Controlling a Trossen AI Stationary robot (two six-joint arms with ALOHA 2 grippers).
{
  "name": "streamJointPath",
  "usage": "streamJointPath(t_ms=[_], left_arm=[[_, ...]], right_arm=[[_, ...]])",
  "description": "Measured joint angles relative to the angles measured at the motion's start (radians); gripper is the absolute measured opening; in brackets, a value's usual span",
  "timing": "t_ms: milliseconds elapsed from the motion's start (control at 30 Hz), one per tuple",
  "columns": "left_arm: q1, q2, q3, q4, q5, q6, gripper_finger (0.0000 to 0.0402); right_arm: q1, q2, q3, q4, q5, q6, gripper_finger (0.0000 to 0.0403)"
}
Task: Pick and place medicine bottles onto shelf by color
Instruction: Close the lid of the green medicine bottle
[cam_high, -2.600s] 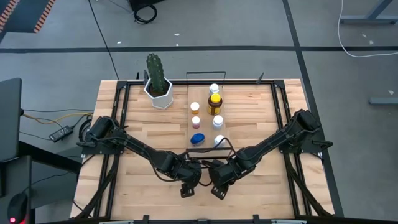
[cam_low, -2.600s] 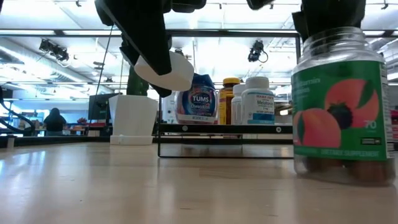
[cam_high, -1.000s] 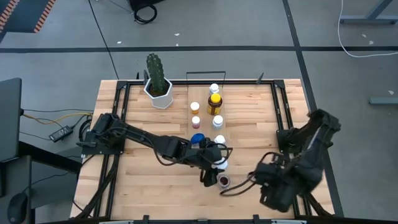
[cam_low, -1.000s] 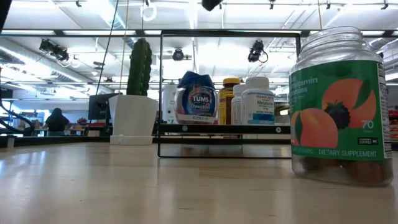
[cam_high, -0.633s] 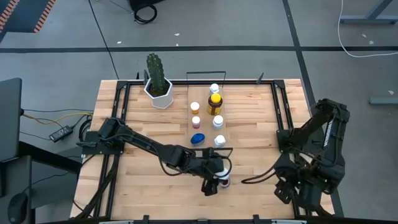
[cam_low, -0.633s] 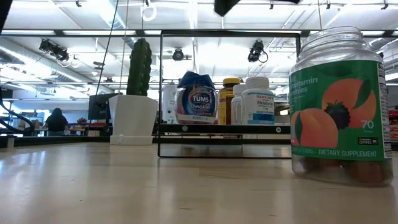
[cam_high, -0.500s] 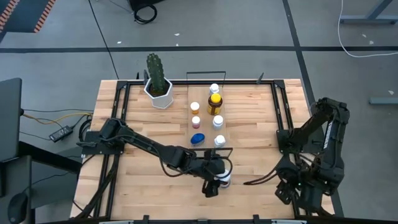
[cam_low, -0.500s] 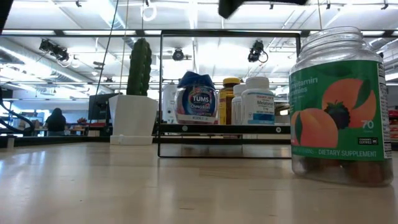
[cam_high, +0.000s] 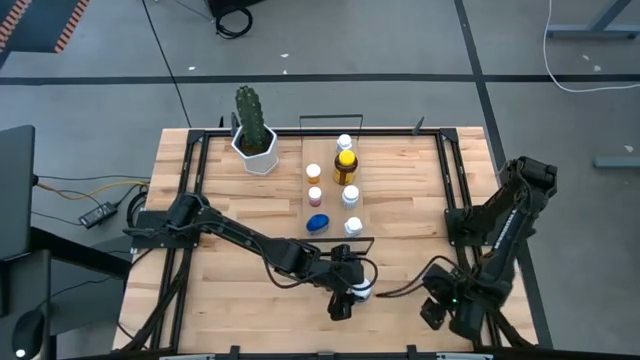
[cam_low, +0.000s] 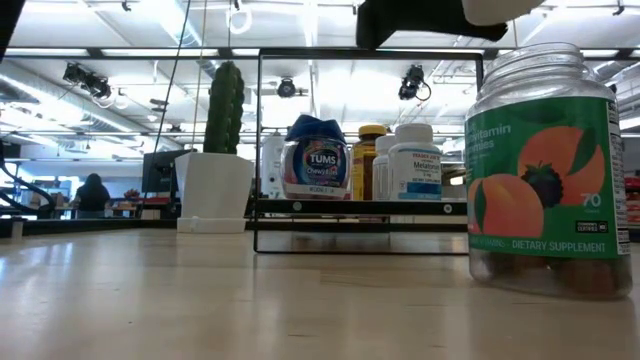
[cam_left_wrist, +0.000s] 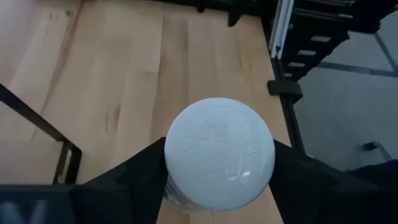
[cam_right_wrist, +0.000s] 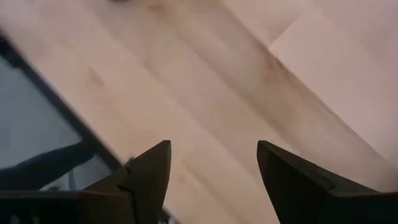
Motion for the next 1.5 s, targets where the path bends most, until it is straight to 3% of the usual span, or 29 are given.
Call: streamJointPath(t_ms=[300, 700, 1200, 1500], left_arm=[[0.001, 0.002, 0.000, -0.008, 0.000, -0.004, 0.0245], [-0.003, 0.002, 0.000, -0.031, 0.002, -0.032, 0.0245], [-0.011, 0.002, 0.000, -0.092, 0.001, -0.047, 0.0249], [-0.015, 0.001, 0.000, -0.103, 0.007, -0.053, 0.0243]], right_arm=[[-0.148, 0.000, -0.207, 0.389, 0.052, -0.092, 0.0245], [-0.337, 0.000, -0.217, 0.498, 0.079, -0.295, 0.0245], [-0.351, 0.015, -0.217, 0.550, 0.035, -0.315, 0.0245], [-0.351, 0.127, -0.217, 0.687, -0.011, -0.296, 0.0245]])
